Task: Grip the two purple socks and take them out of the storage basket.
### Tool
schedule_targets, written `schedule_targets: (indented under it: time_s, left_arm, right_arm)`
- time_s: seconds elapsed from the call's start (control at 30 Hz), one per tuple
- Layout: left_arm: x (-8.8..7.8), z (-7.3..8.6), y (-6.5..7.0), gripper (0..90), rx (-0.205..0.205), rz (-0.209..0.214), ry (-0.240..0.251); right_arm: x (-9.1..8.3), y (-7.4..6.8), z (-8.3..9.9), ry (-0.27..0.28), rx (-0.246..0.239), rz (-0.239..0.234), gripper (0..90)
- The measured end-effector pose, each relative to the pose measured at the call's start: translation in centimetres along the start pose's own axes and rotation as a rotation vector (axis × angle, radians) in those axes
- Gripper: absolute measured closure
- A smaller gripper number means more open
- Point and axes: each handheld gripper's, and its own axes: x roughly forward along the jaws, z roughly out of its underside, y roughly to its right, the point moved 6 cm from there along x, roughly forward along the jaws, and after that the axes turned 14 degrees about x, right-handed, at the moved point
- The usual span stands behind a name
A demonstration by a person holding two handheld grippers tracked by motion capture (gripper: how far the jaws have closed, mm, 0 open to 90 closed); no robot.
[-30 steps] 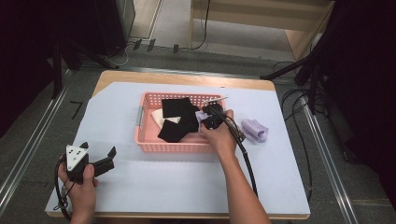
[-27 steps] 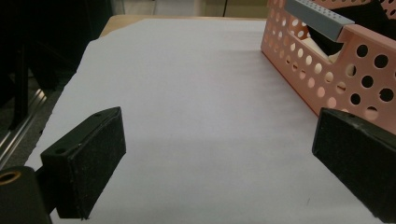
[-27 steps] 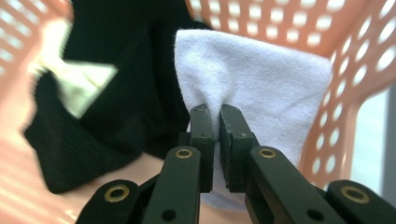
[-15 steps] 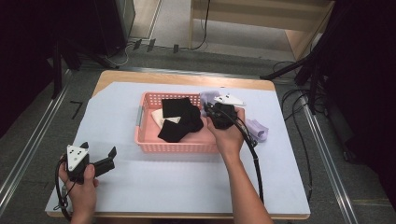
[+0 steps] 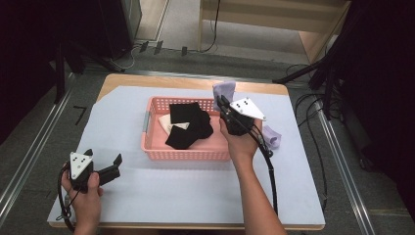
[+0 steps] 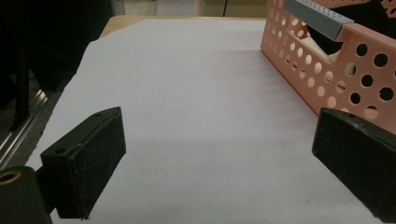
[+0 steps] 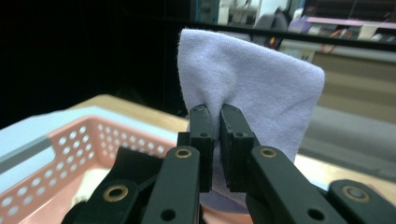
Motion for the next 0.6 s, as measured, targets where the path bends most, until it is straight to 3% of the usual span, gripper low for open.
schedule_targets:
  time_s: [0.33,0.6]
  left_arm:
    - [0.0,0.0,0.0,3.5,0.005,0.001,0.002]
    - [0.0,0.0,0.0,3.5,-0.002,-0.001,0.003]
  right_arm:
    - [-1.9,1.7,-2.1,0.126,-0.005,0.060,84.8]
    - [-3.4,4.2,-3.3,0.187,-0.008,0.127,84.8]
